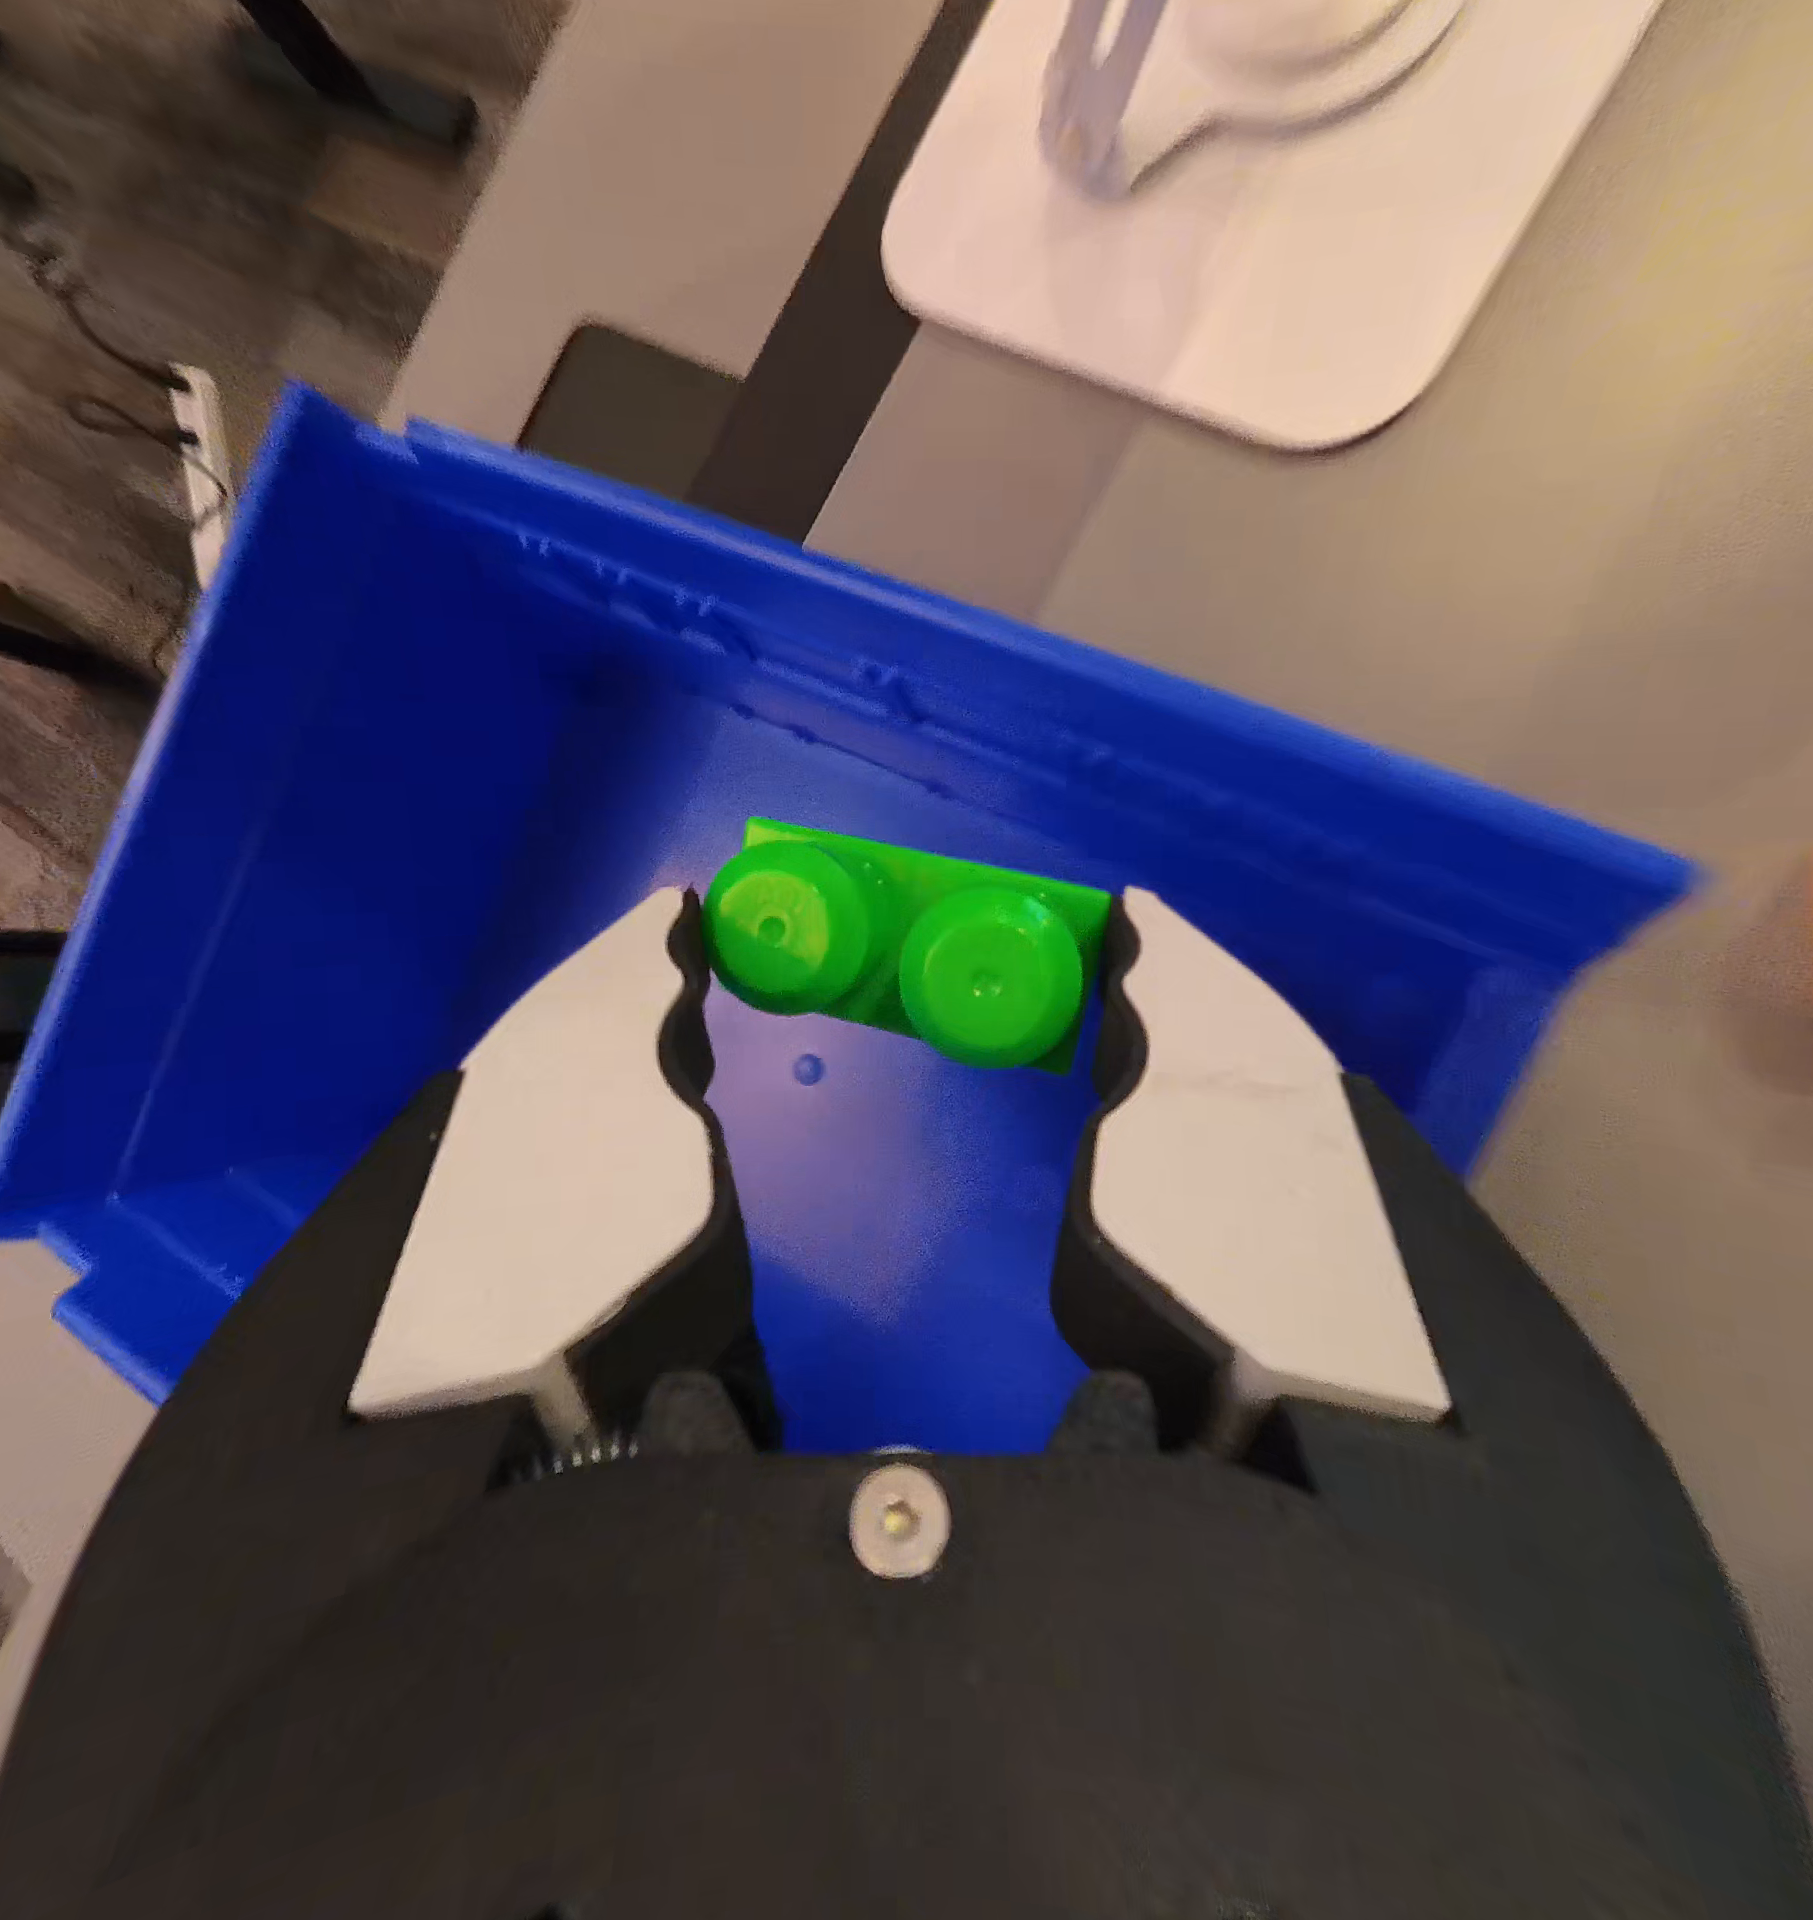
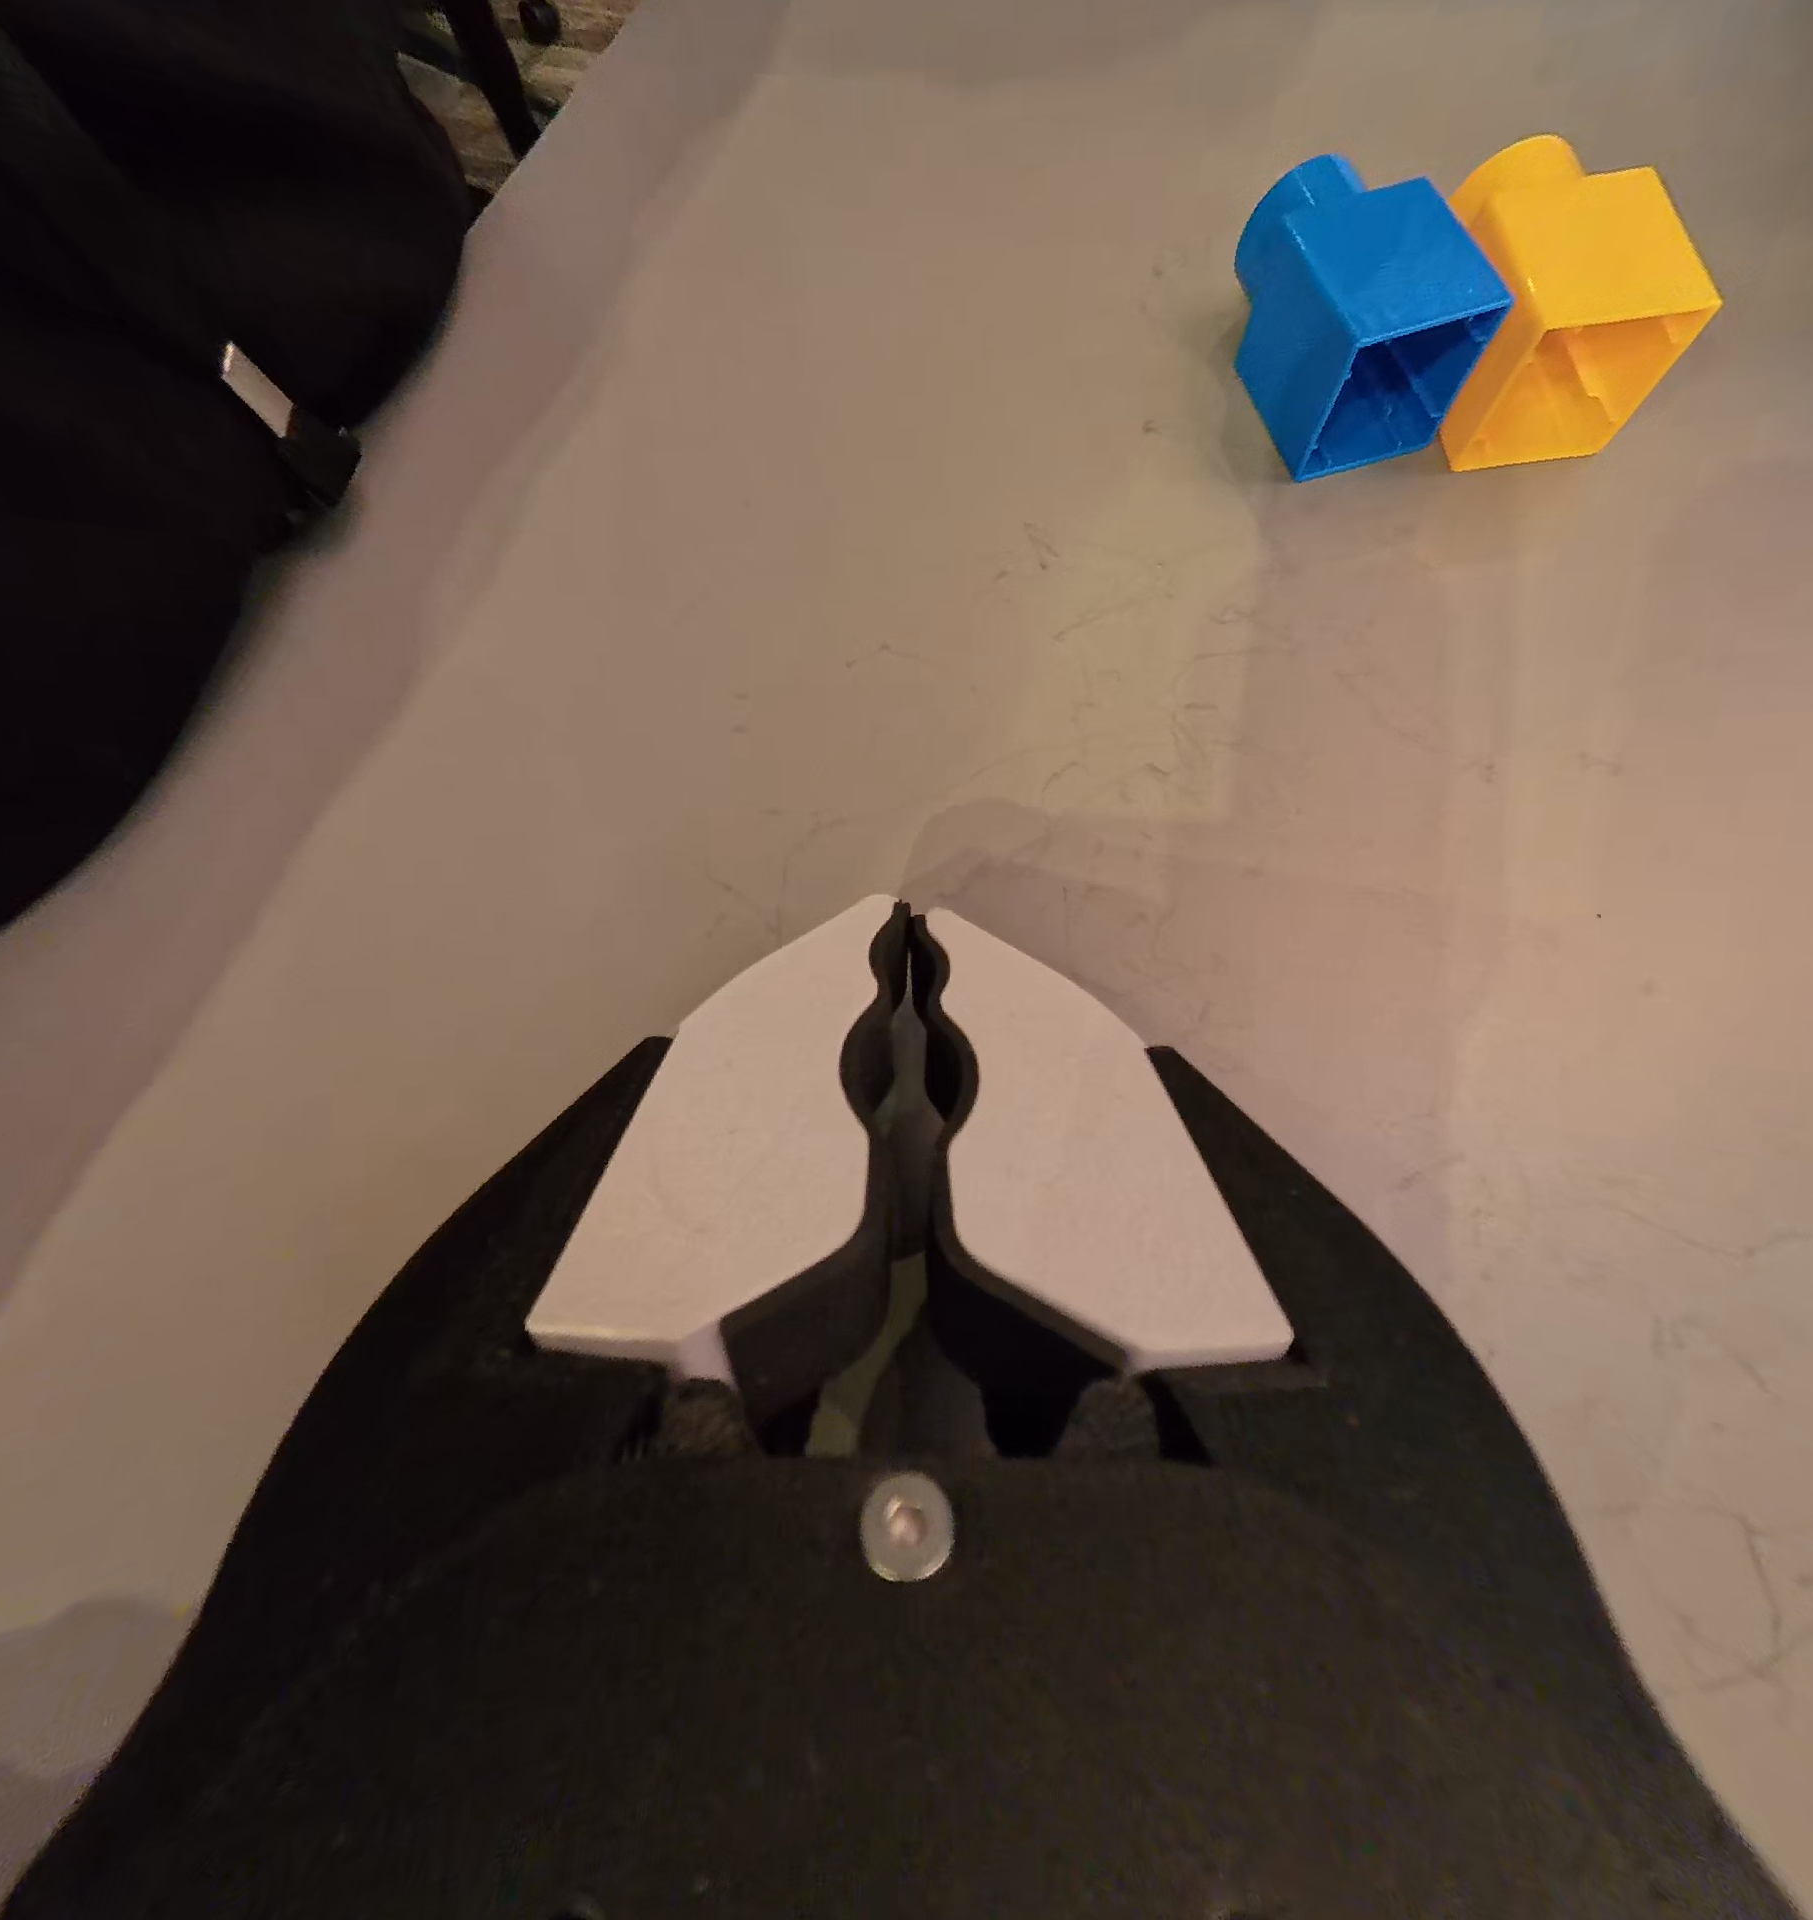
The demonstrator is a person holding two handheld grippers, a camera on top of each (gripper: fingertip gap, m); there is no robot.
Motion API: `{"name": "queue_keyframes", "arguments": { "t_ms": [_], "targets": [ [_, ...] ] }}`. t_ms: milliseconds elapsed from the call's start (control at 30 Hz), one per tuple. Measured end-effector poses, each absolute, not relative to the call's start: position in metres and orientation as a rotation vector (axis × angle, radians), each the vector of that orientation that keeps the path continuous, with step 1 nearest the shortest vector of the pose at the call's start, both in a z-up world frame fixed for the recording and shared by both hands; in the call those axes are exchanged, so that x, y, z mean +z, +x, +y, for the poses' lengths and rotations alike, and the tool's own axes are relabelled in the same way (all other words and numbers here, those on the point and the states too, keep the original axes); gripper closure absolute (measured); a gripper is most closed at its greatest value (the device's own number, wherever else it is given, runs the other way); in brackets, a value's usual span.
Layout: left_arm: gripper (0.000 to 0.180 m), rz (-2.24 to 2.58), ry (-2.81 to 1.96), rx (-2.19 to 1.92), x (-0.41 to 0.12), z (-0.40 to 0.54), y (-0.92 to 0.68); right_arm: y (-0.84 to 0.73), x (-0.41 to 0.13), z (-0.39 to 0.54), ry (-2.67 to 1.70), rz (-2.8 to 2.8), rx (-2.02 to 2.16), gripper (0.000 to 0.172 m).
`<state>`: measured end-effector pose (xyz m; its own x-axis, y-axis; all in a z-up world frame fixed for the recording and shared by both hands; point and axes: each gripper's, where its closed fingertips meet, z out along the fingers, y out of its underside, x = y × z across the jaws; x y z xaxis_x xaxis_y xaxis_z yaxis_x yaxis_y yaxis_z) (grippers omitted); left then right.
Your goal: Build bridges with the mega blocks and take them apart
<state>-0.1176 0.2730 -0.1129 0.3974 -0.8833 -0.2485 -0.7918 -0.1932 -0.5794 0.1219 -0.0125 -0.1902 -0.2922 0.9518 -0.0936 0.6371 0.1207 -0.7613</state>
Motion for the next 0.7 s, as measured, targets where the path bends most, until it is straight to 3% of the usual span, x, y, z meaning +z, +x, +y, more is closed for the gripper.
{"name": "queue_keyframes", "arguments": {
  "t_ms": [200, 467, 700],
  "targets": [
    [0.109, 1.363, -2.013, -0.193, -0.091, 0.185, -0.115, 0.122, -0.191, -0.013, -1.536, -1.993, 0.994, 0.172],
    [0.109, 1.341, -2.127, -0.236, -0.134, 0.084, -0.096, 0.122, -0.192, -0.013, -1.534, -1.999, 0.982, 0.172],
    [0.109, 1.267, -2.179, -0.309, -0.162, 0.06, -0.092, 0.121, -0.193, -0.012, -1.536, -1.997, 0.974, 0.172]
  ]
}}
